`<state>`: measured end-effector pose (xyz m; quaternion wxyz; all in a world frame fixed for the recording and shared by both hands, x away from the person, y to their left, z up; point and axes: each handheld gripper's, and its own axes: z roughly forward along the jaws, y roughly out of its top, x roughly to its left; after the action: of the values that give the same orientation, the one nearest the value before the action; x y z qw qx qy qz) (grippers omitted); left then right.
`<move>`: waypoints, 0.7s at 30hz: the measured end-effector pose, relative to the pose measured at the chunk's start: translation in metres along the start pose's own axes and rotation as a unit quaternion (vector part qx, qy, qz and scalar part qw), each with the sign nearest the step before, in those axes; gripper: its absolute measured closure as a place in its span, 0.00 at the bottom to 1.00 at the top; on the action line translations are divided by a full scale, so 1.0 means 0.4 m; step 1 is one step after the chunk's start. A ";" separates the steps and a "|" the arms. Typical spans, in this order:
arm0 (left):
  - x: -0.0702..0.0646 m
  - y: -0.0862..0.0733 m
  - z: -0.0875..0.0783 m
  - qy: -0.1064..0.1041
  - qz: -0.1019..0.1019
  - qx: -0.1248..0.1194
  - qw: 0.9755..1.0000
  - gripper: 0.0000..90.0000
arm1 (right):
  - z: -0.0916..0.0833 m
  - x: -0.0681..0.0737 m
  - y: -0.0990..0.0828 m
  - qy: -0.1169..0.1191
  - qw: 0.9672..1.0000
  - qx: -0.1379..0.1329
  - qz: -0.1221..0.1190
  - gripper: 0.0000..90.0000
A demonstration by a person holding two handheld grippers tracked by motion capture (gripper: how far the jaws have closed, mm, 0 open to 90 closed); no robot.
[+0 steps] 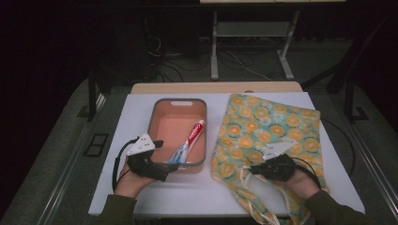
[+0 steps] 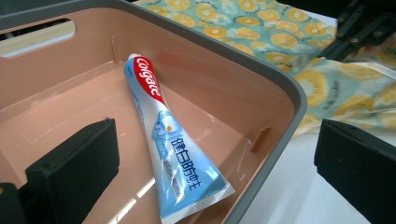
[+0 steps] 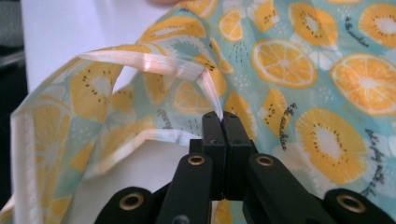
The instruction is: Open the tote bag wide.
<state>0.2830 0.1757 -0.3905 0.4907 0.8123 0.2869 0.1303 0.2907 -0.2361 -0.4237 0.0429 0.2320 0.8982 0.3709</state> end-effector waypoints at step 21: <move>0.000 0.000 0.000 -0.001 0.001 0.000 1.000 0.00 | 0.010 0.029 0.051 0.020 0.999 -0.035 0.014 0.52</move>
<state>0.2830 0.1755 -0.3905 0.4907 0.8129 0.2856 0.1299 0.2891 -0.2158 -0.4116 0.0282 0.2355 0.8820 0.4071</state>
